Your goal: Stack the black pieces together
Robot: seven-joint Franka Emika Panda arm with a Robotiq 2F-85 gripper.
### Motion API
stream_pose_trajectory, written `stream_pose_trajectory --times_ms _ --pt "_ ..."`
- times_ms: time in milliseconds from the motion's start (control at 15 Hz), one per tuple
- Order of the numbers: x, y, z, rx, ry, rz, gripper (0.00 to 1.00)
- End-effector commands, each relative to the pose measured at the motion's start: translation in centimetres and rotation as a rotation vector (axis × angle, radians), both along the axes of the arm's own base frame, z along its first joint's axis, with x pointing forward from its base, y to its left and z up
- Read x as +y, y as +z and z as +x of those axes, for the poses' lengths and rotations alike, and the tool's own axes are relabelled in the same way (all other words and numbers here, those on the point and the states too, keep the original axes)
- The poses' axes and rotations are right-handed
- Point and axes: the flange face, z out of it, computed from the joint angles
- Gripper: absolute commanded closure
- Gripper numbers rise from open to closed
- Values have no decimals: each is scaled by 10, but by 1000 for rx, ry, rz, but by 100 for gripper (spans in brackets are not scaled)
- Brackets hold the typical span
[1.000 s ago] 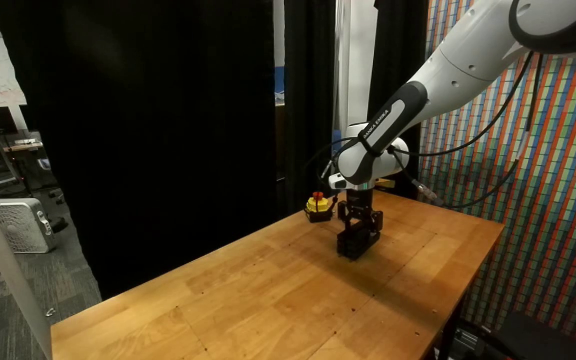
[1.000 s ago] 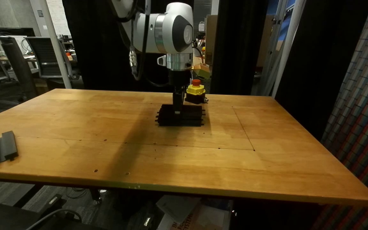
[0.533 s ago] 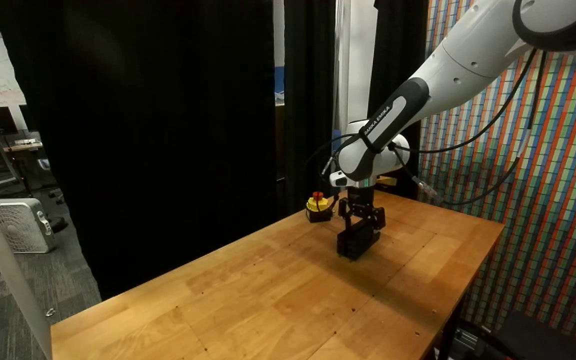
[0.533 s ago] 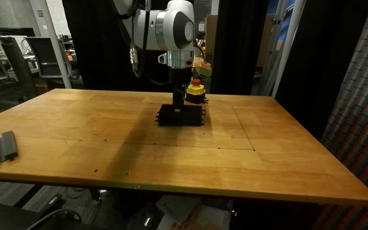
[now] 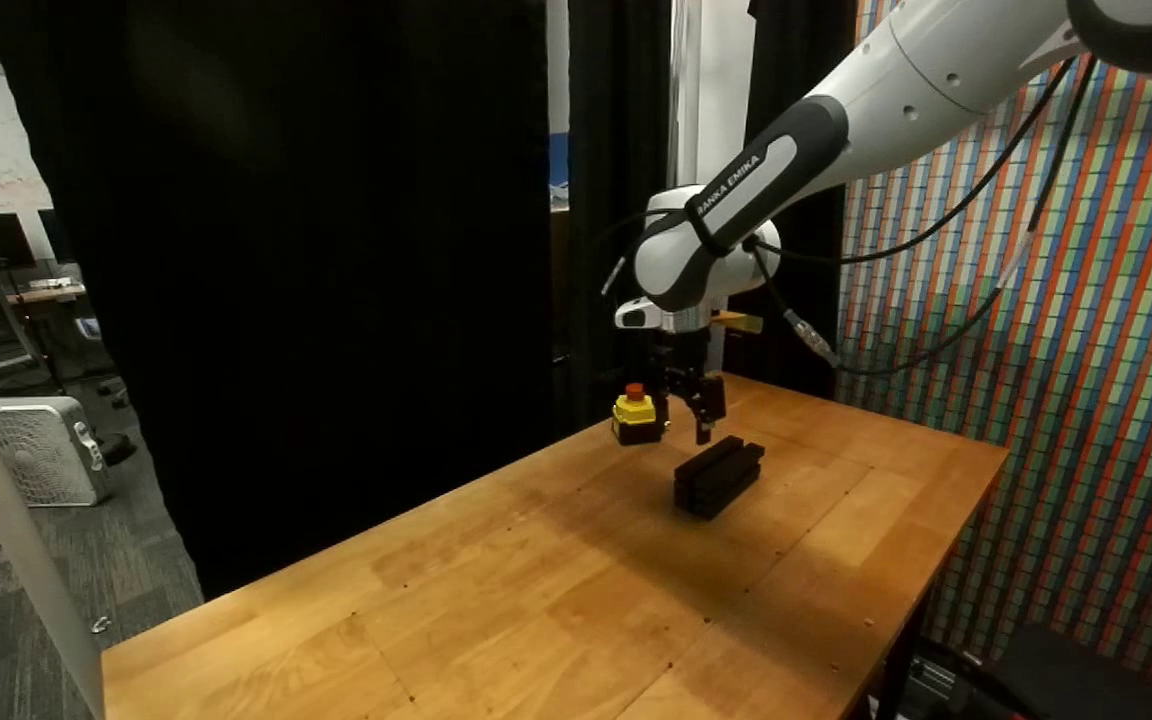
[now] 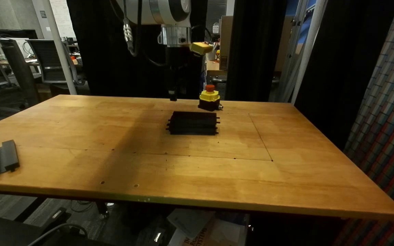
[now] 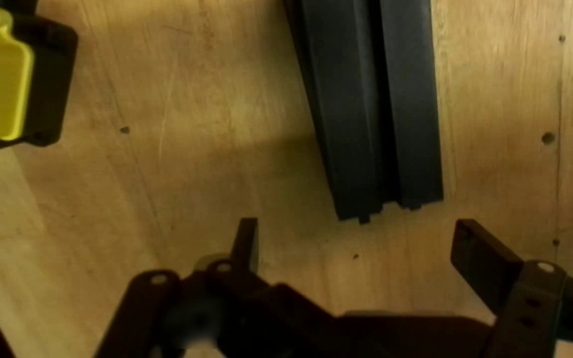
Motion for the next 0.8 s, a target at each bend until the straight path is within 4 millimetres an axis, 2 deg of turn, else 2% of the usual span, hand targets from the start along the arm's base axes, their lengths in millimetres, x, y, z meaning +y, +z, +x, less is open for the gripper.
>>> stream_pose_trajectory --times_ms 0,200,333,533,733 --pt "47 29 27 -28 -181 13 0" --pt "90 44 35 -36 -295 0 0" --pt "122 47 31 -26 -379 10 0" --pt "167 44 15 4 -471 33 0" --pt "209 36 -8 30 -481 54 0"
